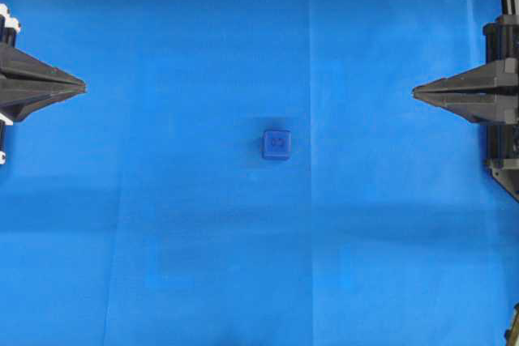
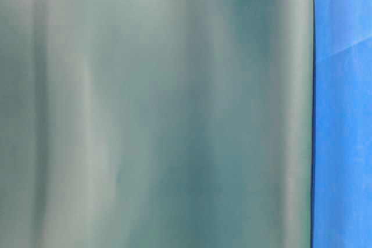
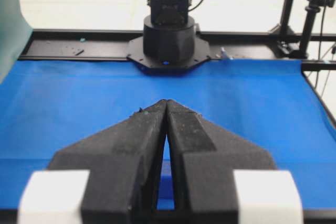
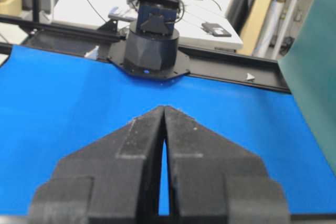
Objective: Handover the blue block to the right arm after grasping it with the left arm, then place it in the designated position.
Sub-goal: 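Open both grippers wide at their start positions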
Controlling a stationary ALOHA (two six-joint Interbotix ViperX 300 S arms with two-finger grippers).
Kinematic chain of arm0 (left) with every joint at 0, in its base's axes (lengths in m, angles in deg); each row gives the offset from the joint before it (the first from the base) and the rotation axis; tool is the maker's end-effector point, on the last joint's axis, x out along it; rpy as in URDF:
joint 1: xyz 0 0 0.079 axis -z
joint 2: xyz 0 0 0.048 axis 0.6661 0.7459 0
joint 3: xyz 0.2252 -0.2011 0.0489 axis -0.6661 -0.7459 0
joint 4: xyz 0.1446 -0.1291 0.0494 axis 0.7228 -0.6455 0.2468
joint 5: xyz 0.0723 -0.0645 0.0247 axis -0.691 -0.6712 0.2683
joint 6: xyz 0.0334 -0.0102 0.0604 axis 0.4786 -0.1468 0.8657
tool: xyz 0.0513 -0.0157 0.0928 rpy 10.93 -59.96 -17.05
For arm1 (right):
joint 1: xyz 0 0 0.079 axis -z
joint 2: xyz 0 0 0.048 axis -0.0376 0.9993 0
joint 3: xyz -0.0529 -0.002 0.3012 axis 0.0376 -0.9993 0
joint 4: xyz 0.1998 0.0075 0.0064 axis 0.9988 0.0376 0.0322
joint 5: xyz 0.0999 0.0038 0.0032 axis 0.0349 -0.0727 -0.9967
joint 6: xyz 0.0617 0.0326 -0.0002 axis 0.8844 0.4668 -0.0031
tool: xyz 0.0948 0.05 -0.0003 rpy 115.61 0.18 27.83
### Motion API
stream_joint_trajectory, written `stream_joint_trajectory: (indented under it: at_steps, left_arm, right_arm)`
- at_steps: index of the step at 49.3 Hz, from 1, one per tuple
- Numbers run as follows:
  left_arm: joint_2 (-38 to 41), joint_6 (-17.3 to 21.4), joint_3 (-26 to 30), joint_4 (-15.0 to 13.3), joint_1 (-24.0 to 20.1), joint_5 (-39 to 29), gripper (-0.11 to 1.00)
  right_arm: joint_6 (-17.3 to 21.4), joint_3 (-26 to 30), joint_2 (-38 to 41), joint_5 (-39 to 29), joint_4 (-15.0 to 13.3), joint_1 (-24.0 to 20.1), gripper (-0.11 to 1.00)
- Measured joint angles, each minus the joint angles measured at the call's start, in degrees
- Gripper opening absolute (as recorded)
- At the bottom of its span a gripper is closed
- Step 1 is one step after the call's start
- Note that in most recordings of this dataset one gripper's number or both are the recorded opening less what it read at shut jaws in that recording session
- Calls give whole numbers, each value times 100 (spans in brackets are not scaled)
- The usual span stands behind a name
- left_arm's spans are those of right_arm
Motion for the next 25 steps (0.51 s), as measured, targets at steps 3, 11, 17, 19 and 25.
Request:
stream_joint_trajectory:
  at_steps: [3,11,17,19,25]
  left_arm:
    - [0,-9,0,0,0,-105,0]
    - [-9,-9,0,0,9,-255,0]
    - [-44,0,0,9,9,-281,0]
    - [-53,0,0,9,9,-281,0]
    - [-44,0,0,0,9,-281,0]
  right_arm:
    - [-18,0,18,-18,0,0,-1]
    - [-26,88,105,-483,0,18,-3]
    - [-26,141,123,-545,0,35,-3]
    - [-26,149,123,-536,0,53,-3]
    - [-26,141,123,-536,0,132,-3]
